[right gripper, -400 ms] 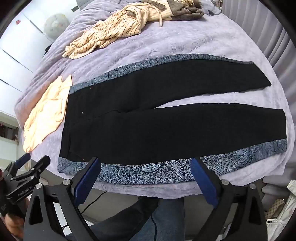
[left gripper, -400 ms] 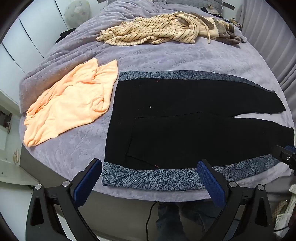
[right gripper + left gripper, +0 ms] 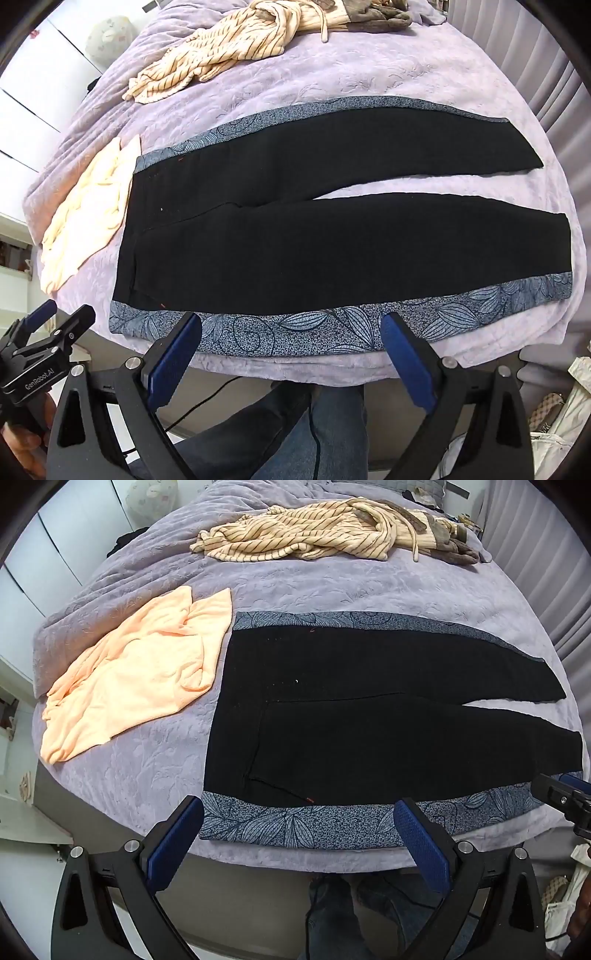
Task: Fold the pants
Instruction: 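Position both grippers over the waistband edge of the black trousers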
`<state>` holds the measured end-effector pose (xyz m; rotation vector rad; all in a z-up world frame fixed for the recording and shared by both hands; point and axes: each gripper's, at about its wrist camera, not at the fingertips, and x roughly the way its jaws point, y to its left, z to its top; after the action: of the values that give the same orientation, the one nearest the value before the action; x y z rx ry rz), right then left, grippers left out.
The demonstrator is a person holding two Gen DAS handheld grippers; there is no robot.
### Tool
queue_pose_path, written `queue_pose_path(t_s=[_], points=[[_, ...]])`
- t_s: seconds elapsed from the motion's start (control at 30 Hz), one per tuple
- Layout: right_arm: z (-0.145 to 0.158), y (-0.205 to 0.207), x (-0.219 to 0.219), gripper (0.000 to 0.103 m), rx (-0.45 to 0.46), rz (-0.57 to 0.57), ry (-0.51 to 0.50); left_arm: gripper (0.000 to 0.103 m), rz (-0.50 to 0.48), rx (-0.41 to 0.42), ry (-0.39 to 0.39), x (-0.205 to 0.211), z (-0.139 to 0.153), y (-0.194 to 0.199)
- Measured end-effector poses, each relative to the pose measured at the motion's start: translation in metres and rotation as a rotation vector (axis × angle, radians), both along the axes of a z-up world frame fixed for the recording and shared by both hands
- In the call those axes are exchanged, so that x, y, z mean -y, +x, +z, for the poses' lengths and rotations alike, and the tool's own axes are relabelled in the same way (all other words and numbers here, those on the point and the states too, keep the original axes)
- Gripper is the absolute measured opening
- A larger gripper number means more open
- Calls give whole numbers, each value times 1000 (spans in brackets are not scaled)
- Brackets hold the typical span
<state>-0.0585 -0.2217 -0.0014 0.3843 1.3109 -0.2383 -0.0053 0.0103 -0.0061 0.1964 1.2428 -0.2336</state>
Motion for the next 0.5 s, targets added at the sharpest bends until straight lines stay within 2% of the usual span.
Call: queue_pose_path(t_s=[0.5], points=[[-6,-13,-9,99,-21,-27,-9,103,-15,-4,5,-1,0,-3]])
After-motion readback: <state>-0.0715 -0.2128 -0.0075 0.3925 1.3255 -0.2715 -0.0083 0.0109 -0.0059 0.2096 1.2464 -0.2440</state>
